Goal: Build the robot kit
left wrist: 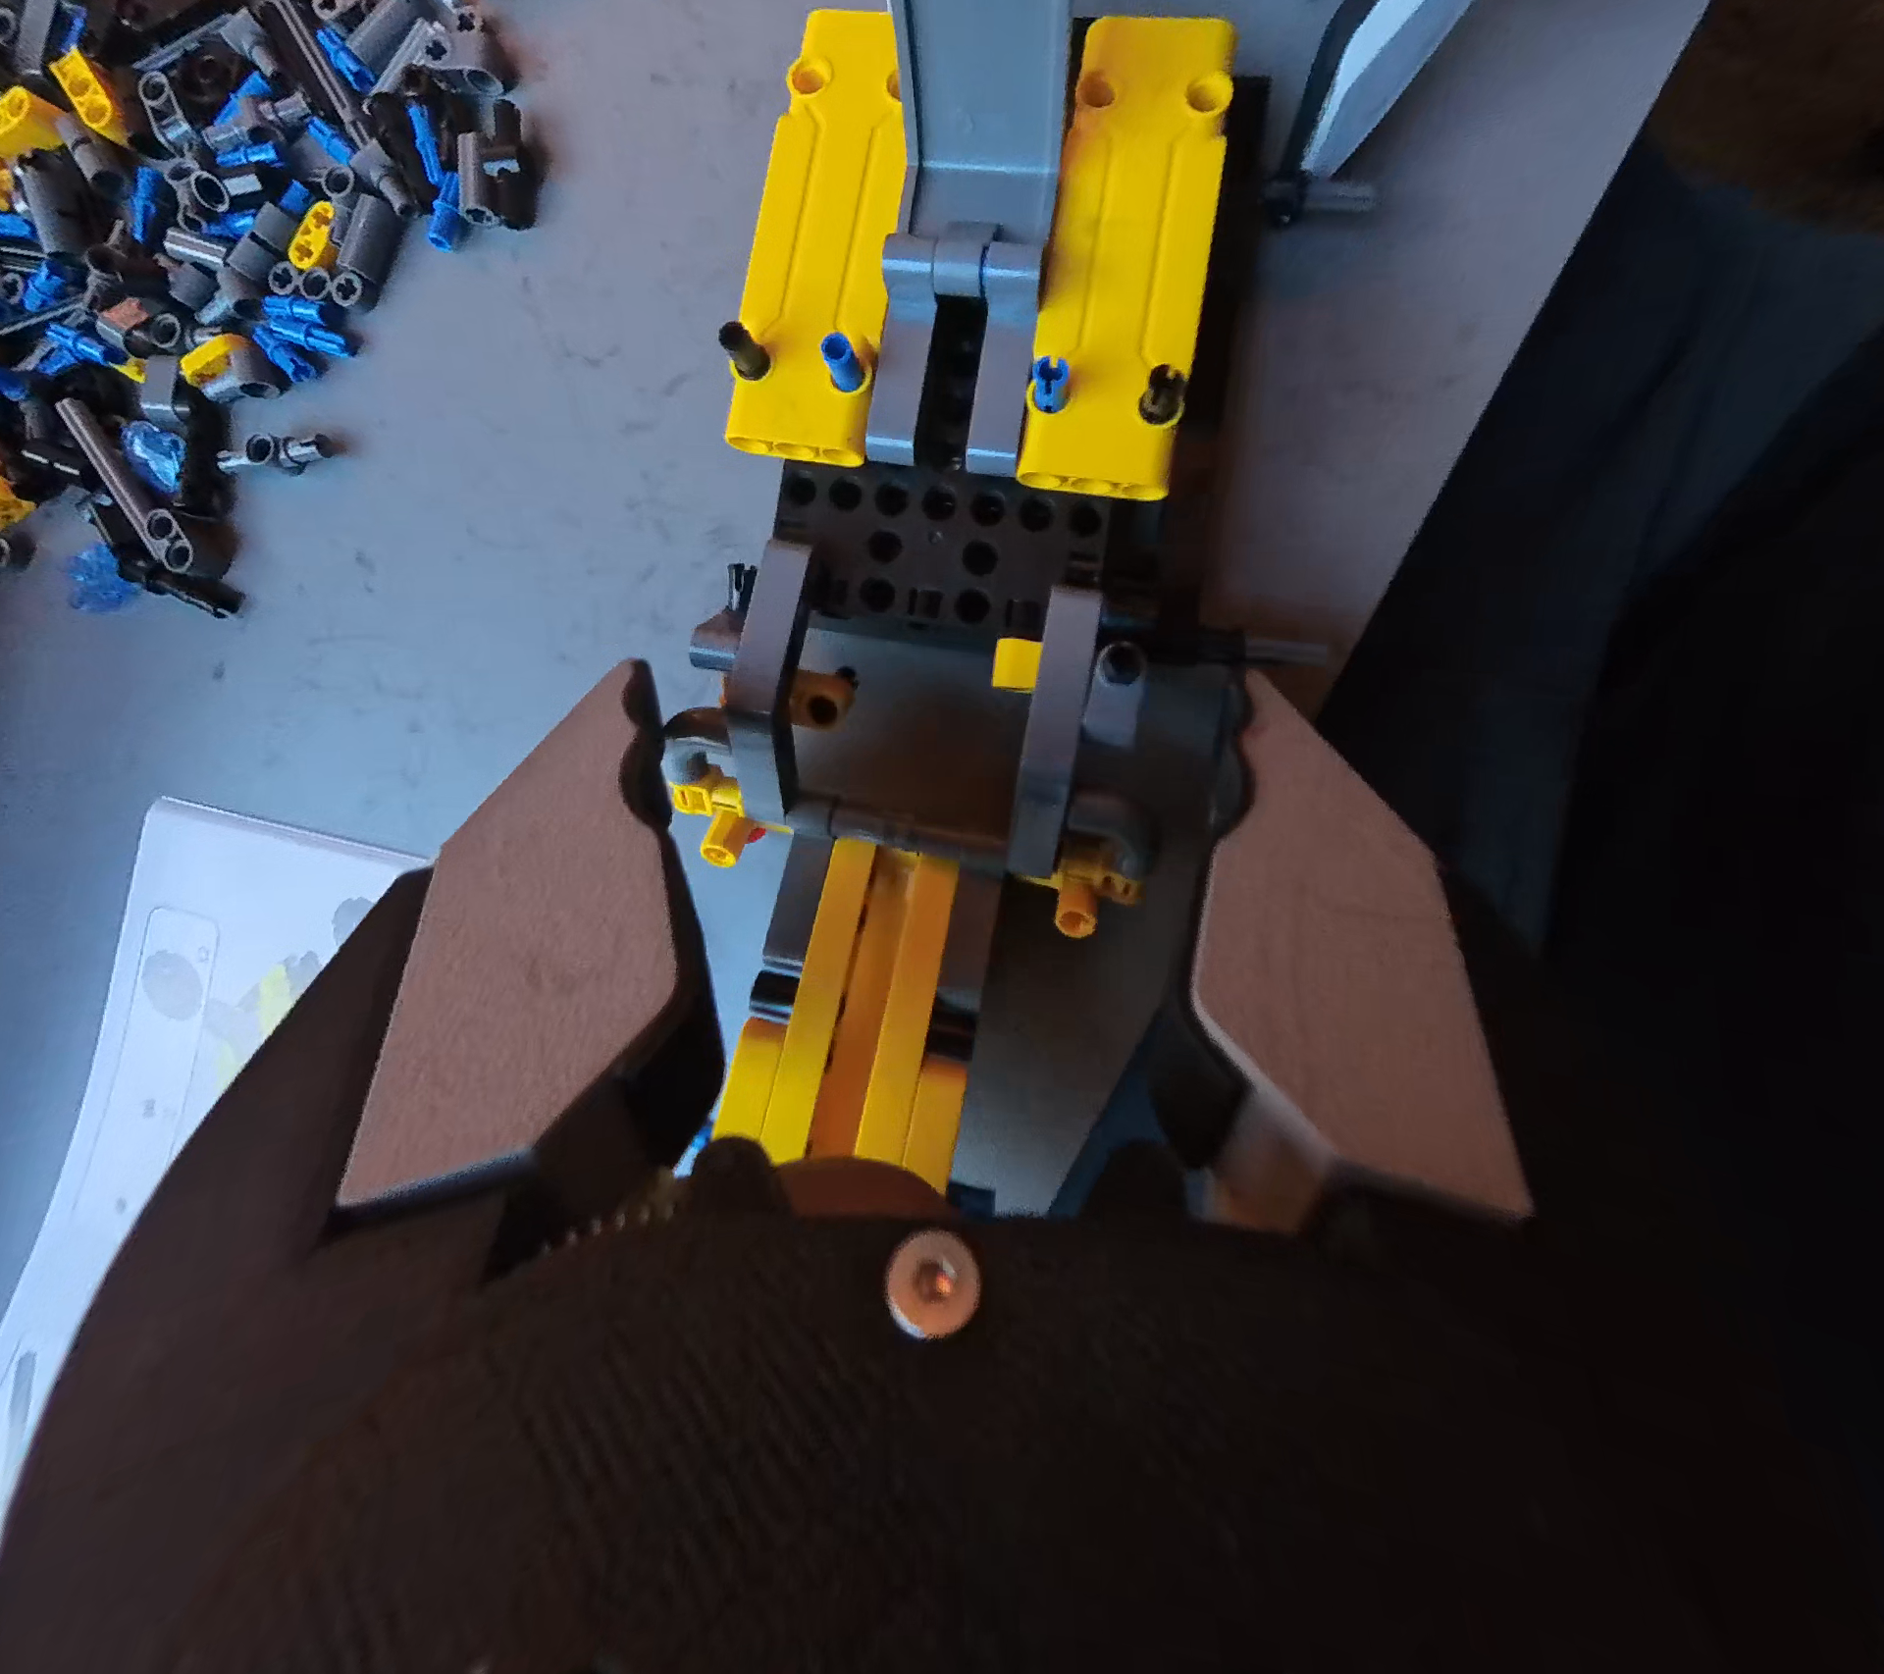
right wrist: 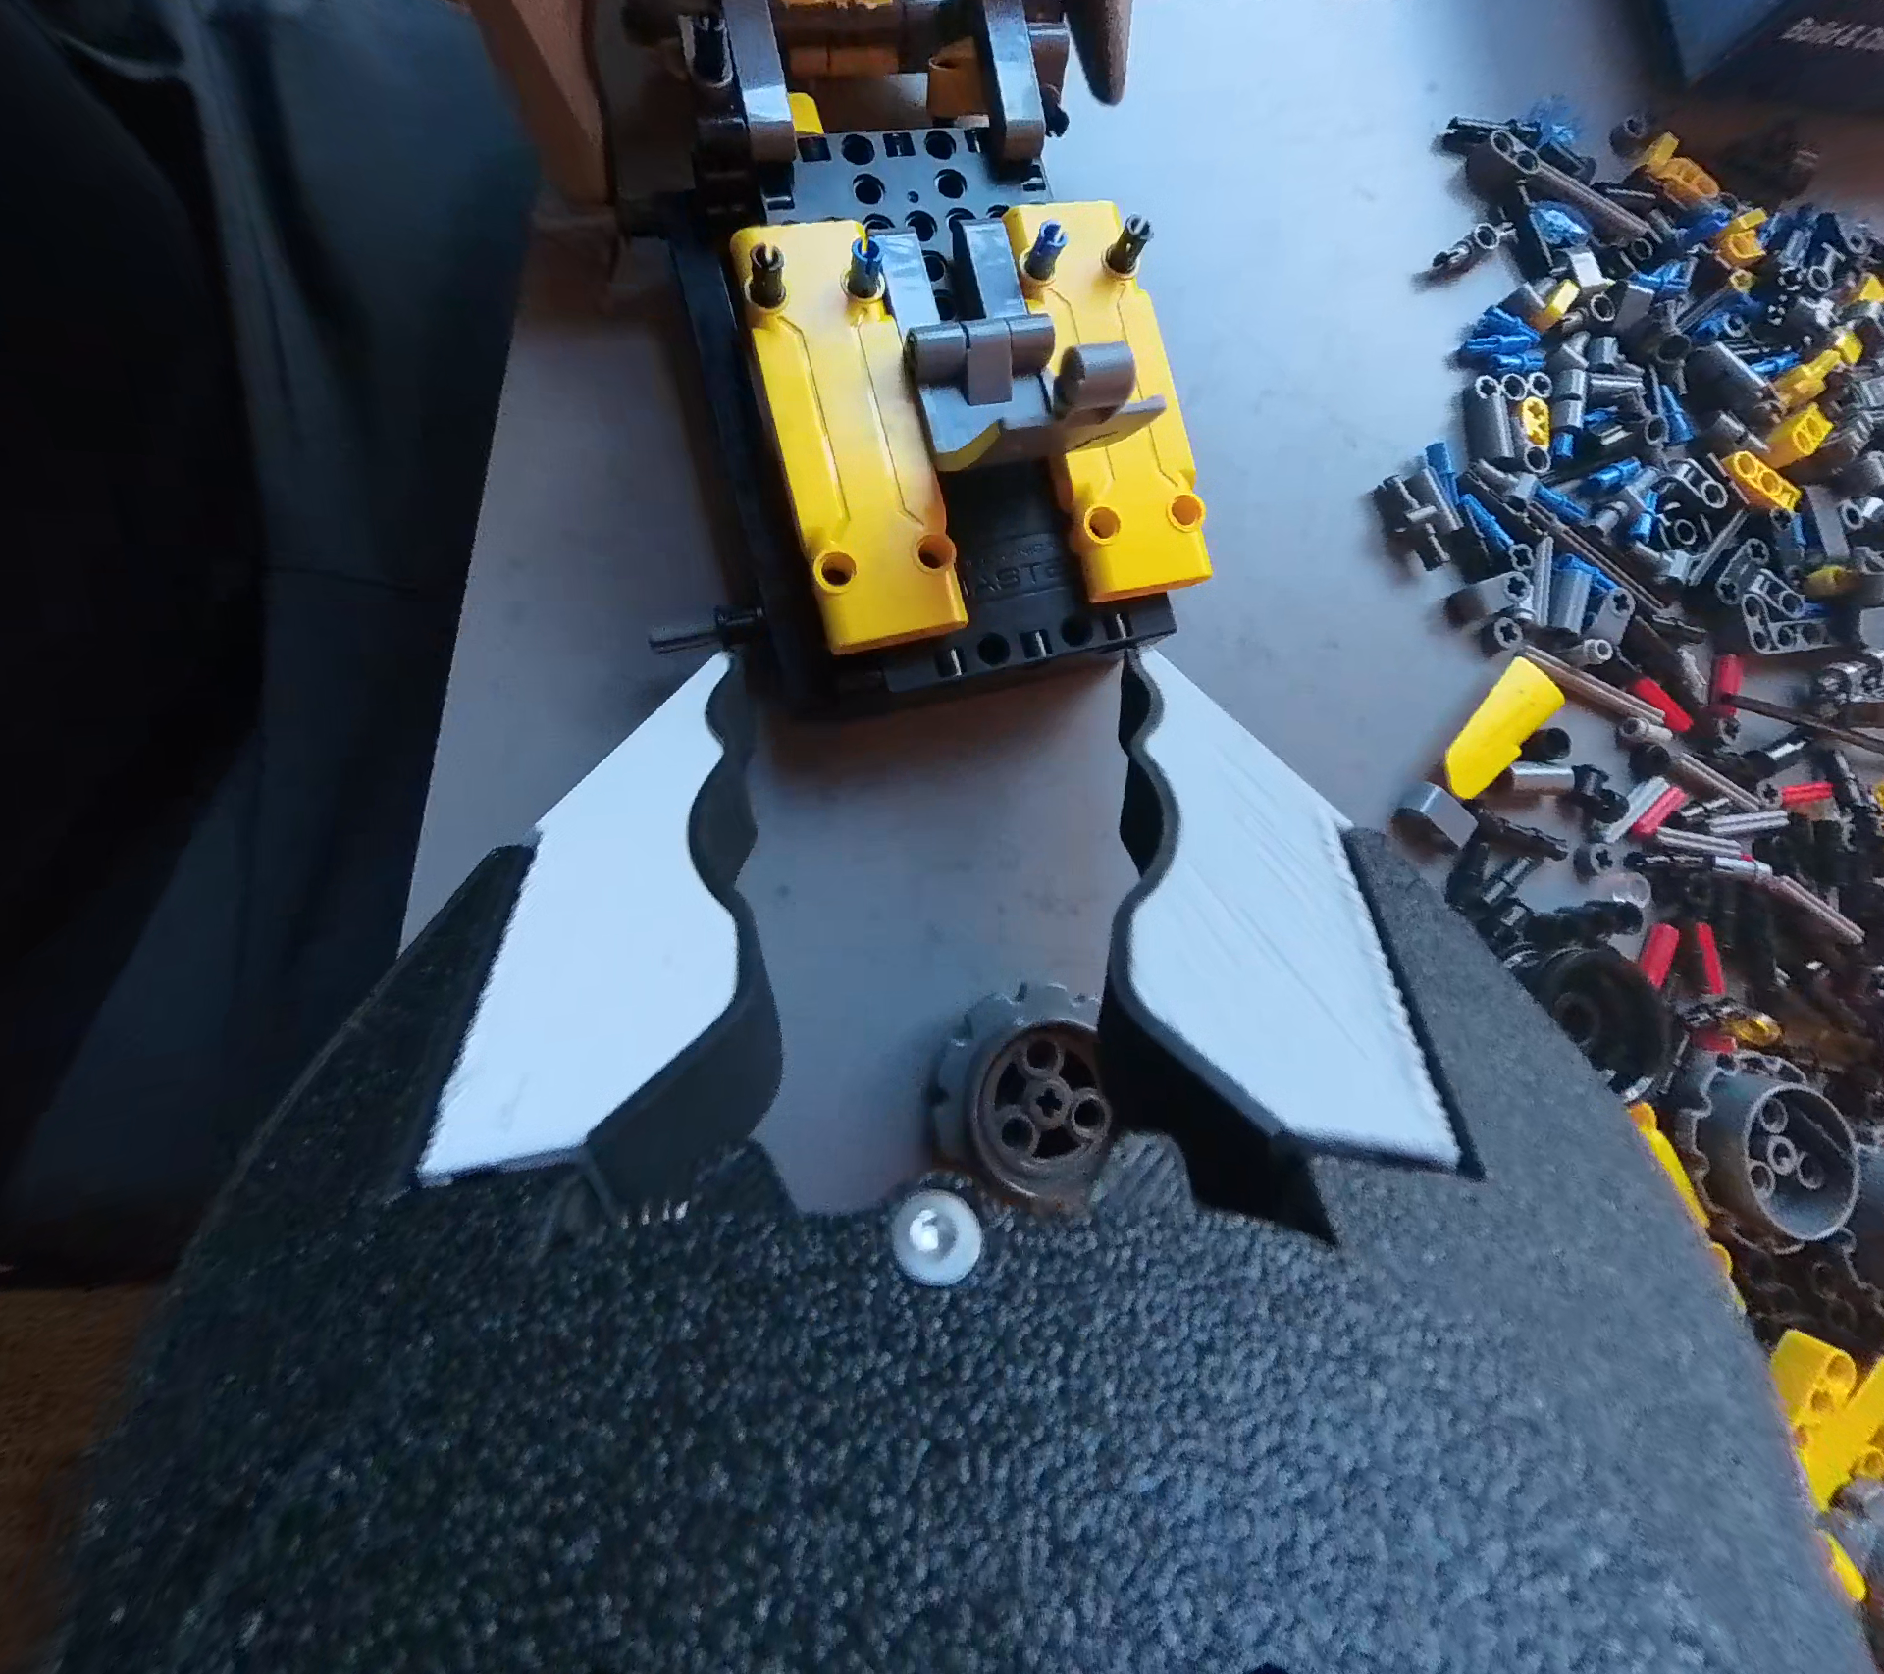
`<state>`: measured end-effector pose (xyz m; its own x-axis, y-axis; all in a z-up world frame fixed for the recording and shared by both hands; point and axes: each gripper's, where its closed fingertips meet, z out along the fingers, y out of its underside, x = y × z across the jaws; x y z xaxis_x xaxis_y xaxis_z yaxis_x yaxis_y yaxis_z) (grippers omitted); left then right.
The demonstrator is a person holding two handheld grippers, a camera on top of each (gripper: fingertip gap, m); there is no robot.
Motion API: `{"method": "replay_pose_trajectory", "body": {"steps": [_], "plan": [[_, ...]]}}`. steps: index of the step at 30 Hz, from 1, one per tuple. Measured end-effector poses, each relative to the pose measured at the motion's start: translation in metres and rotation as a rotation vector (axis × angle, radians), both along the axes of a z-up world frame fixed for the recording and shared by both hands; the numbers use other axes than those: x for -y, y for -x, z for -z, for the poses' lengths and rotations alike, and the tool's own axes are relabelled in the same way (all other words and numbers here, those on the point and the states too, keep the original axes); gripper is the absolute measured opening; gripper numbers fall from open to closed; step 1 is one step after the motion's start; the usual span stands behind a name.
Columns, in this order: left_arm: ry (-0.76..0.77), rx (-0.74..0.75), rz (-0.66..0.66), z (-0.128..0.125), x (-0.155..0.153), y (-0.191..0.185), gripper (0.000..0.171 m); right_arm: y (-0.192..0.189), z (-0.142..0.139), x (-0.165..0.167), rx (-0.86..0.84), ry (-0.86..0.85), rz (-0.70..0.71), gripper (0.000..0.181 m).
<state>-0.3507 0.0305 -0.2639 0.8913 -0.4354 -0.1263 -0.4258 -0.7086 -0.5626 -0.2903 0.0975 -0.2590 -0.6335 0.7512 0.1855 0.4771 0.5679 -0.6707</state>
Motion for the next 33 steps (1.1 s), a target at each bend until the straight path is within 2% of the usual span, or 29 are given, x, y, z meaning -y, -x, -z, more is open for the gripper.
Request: {"method": "replay_pose_trajectory", "body": {"steps": [3,4,12,17,18,20,33], "plan": [[-0.004,0.014,0.016,0.000,0.000,0.000,0.104,0.000,0.000,0.002,0.001,0.014,0.007,0.070],[-0.006,0.013,0.017,-0.001,0.000,0.002,0.095,-0.001,0.001,0.004,-0.001,0.021,0.007,0.067],[-0.015,0.024,0.040,0.000,0.000,0.002,0.095,-0.004,0.001,0.004,-0.004,0.037,0.029,0.059],[0.007,0.074,0.068,0.005,0.008,-0.005,0.117,-0.004,0.001,0.008,-0.019,0.045,0.003,0.054],[0.012,0.078,0.071,0.005,0.008,-0.006,0.116,-0.005,0.001,0.009,-0.020,0.046,-0.002,0.054],[0.027,0.117,0.090,0.004,0.008,-0.014,0.100,-0.004,0.002,0.010,-0.023,0.049,-0.007,0.055],[0.076,0.106,0.135,0.006,0.005,-0.012,0.097,-0.005,0.002,0.010,-0.034,0.052,0.033,0.055]]}}
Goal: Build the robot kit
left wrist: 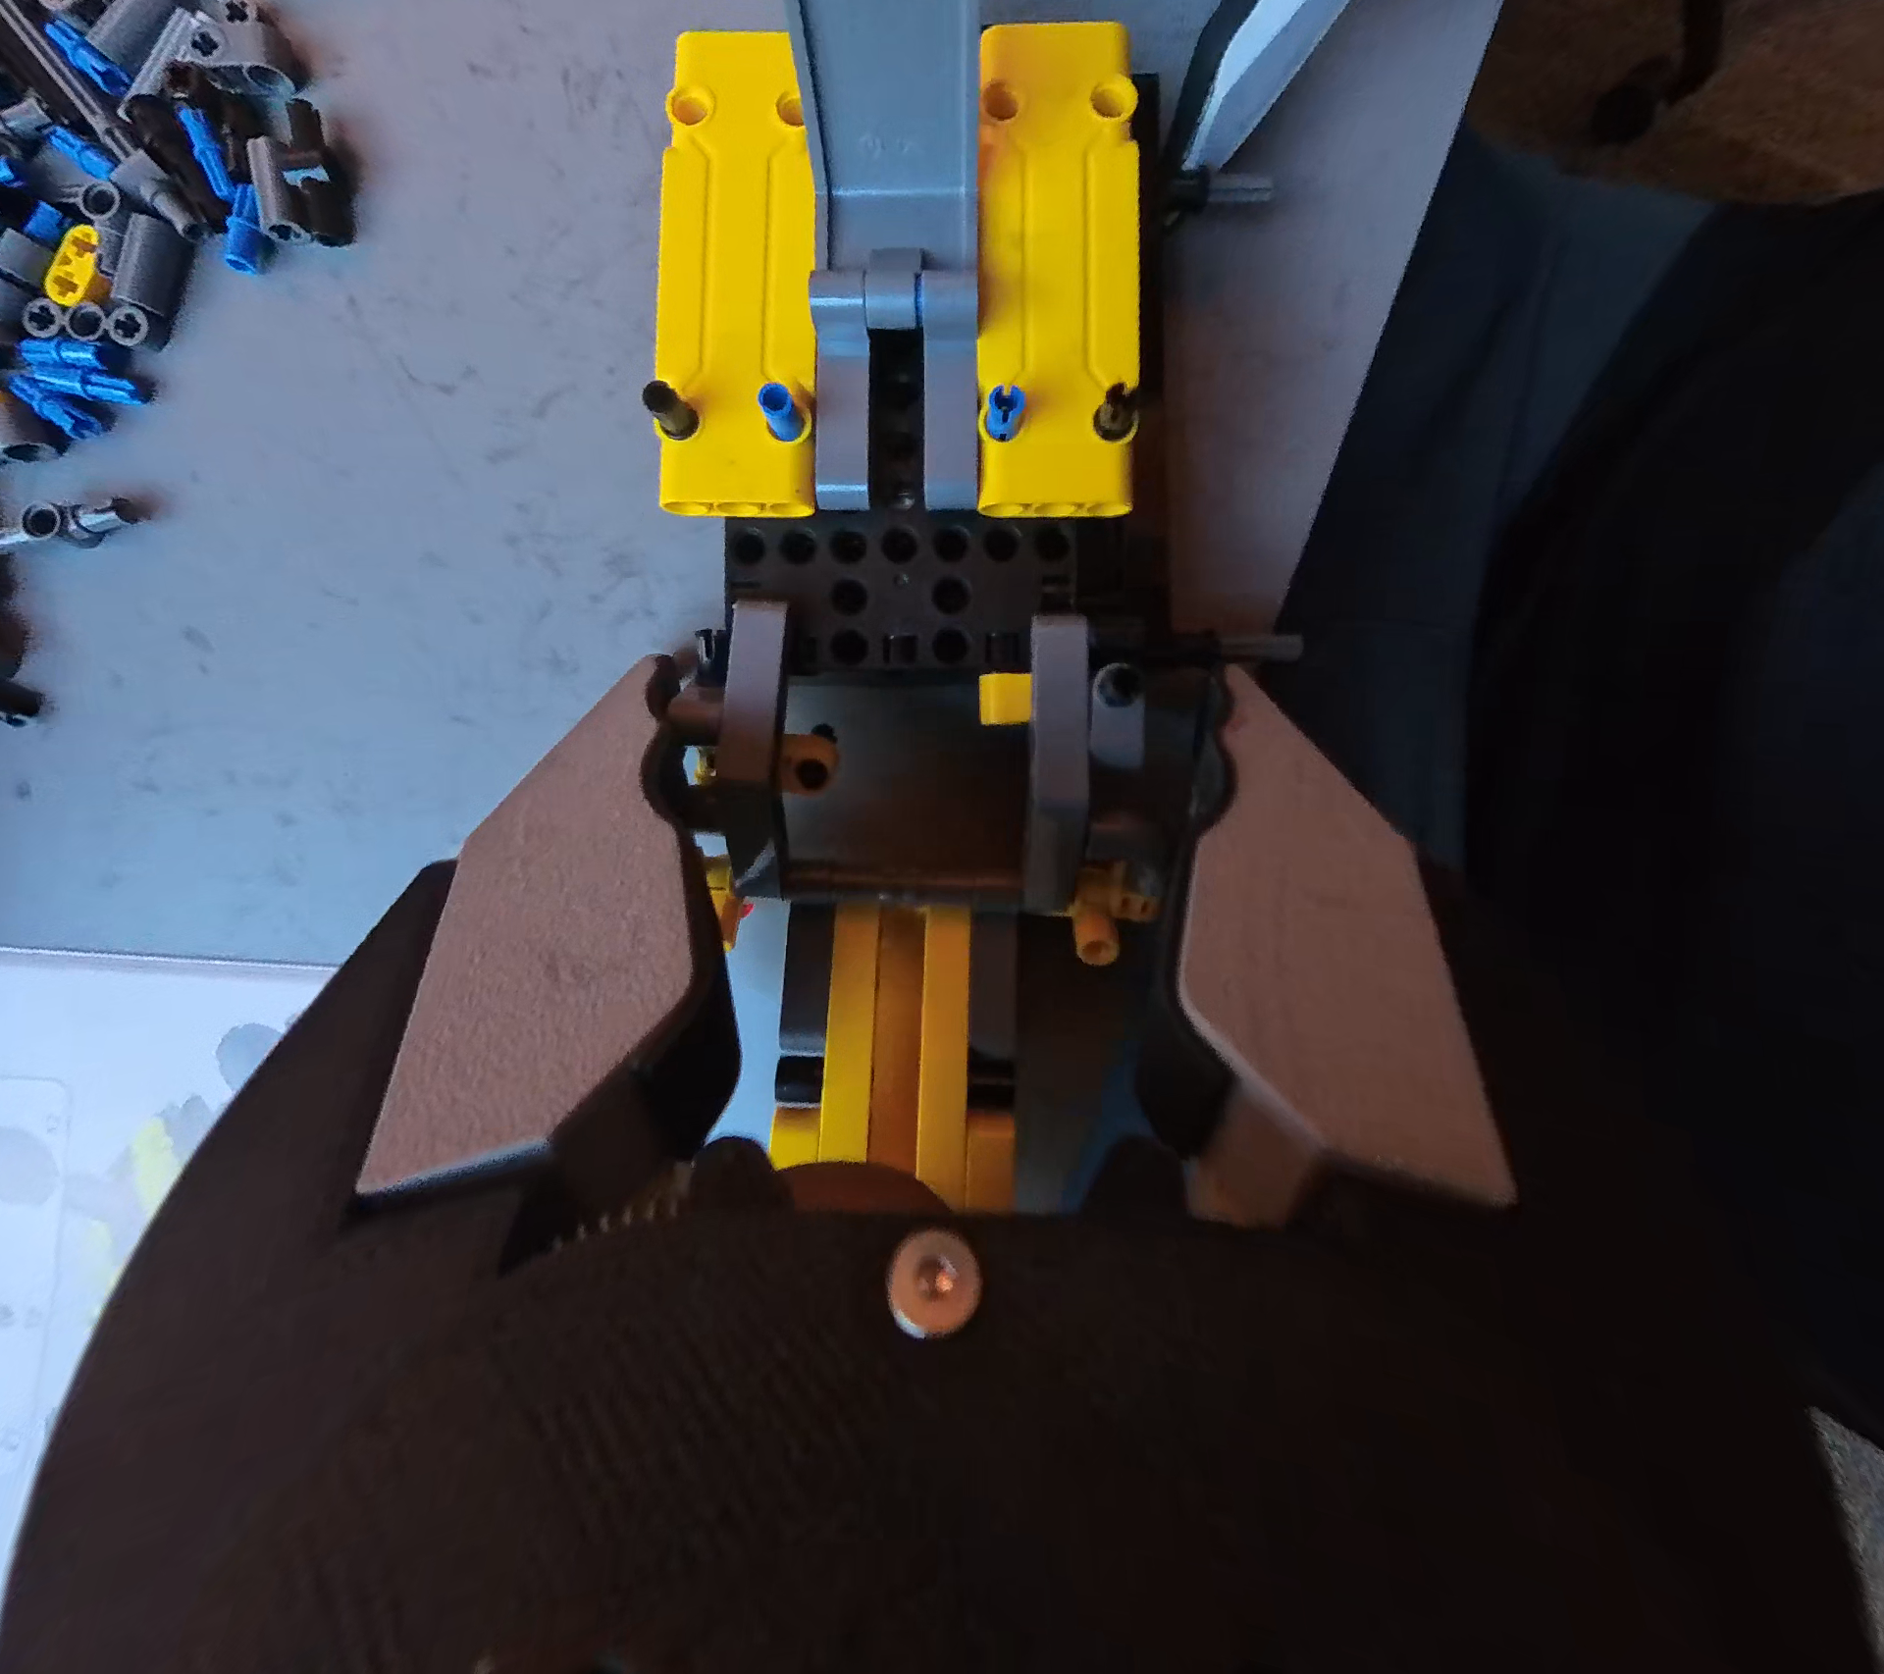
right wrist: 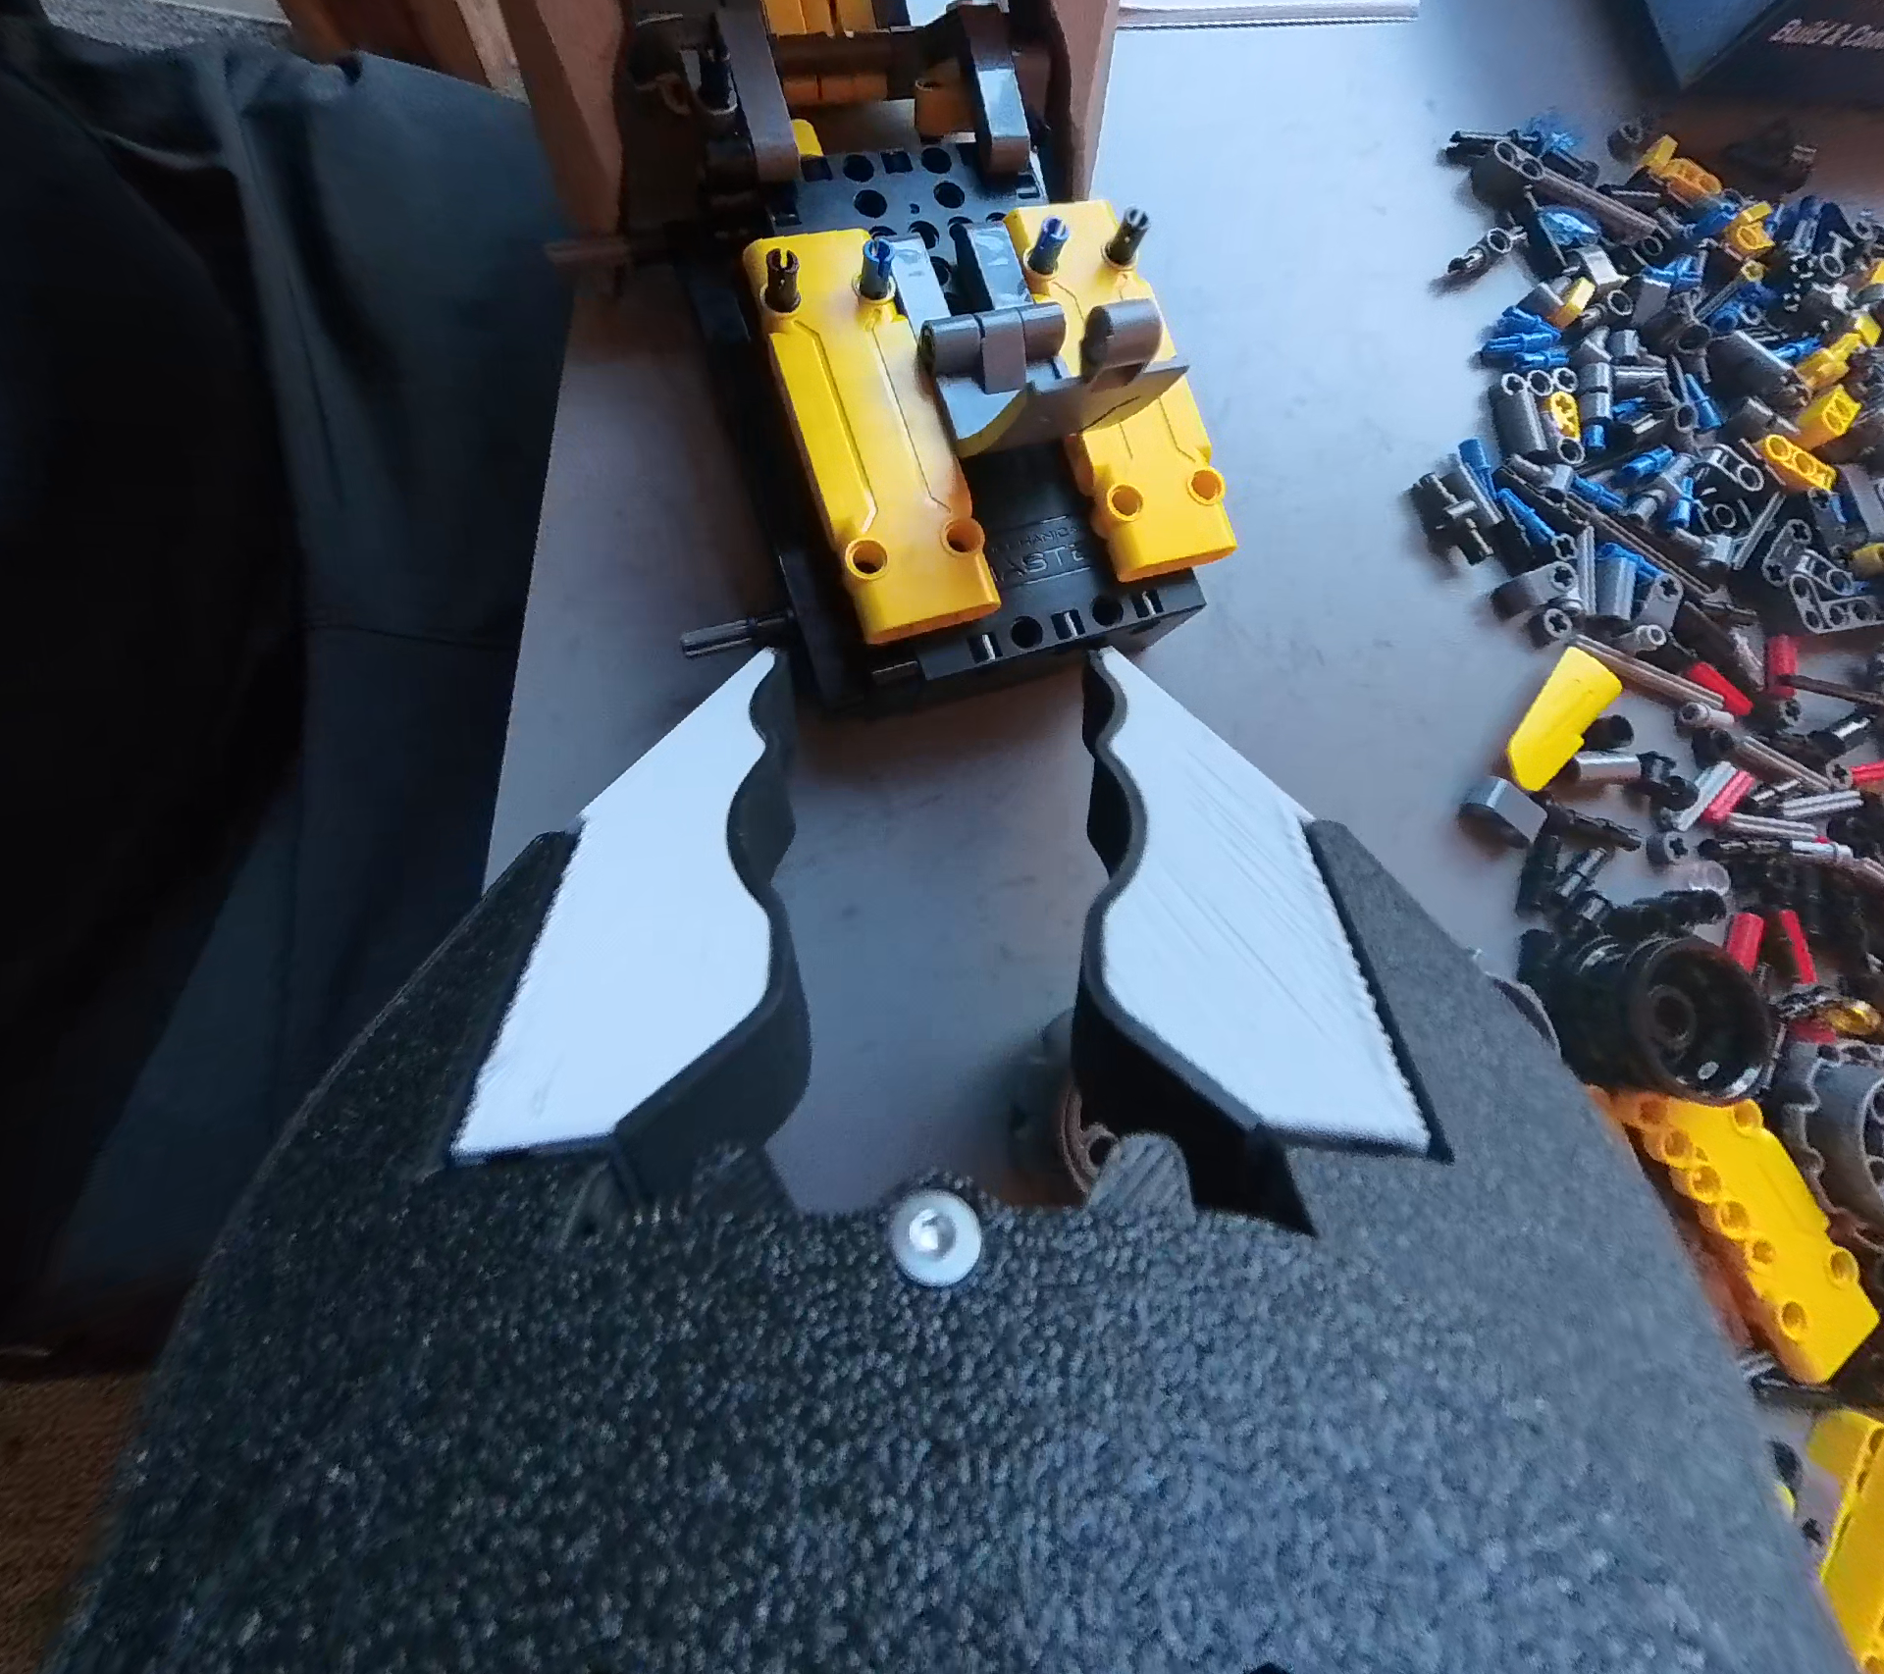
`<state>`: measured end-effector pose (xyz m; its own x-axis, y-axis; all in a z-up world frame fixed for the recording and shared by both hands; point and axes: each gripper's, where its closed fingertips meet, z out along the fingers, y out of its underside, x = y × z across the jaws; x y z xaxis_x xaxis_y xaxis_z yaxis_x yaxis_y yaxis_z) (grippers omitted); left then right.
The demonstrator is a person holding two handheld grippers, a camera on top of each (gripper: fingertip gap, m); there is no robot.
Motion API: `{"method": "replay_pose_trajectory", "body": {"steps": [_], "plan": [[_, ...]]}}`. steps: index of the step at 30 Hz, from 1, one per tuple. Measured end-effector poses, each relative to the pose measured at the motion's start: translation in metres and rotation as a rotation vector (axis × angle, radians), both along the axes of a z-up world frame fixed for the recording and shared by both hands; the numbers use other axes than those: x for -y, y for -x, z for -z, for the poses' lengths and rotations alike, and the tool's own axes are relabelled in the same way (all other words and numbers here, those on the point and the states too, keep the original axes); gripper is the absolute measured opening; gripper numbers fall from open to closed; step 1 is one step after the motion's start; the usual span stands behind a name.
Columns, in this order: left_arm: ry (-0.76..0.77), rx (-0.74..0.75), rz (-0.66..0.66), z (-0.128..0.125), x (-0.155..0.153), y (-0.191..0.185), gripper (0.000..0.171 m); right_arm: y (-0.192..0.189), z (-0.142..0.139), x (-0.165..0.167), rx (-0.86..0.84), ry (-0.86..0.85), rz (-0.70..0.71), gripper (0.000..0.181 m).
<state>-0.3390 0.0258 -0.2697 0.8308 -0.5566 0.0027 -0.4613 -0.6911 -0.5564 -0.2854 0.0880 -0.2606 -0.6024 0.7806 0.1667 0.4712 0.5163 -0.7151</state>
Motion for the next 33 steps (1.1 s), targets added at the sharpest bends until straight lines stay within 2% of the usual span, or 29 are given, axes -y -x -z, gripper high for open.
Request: {"method": "replay_pose_trajectory", "body": {"steps": [13,17,23,25,26,28,30,33], "plan": [[-0.034,0.010,0.020,-0.001,-0.004,0.003,0.098,-0.005,0.000,0.002,0.032,0.051,-0.041,0.063],[-0.031,0.008,0.020,-0.001,-0.004,0.003,0.098,0.001,-0.001,-0.003,0.034,0.064,-0.010,0.050],[-0.041,0.014,0.025,-0.001,-0.005,0.007,0.097,0.003,0.000,-0.003,0.035,0.057,0.025,0.052],[-0.053,0.018,0.014,-0.001,-0.007,0.008,0.098,0.002,-0.002,-0.014,0.035,0.048,0.079,0.054],[-0.054,0.017,0.012,-0.001,-0.008,0.008,0.098,0.003,-0.007,-0.021,0.014,0.058,0.135,0.065],[-0.058,0.021,0.010,-0.001,-0.007,0.008,0.099,0.006,-0.025,-0.018,-0.054,0.120,0.206,0.100],[-0.058,0.024,0.012,-0.002,-0.007,0.009,0.097,0.011,-0.039,0.007,-0.119,0.136,0.192,0.105],[-0.041,0.032,0.014,0.000,-0.007,0.010,0.100,0.026,-0.036,0.038,-0.169,-0.009,0.183,0.111]]}}
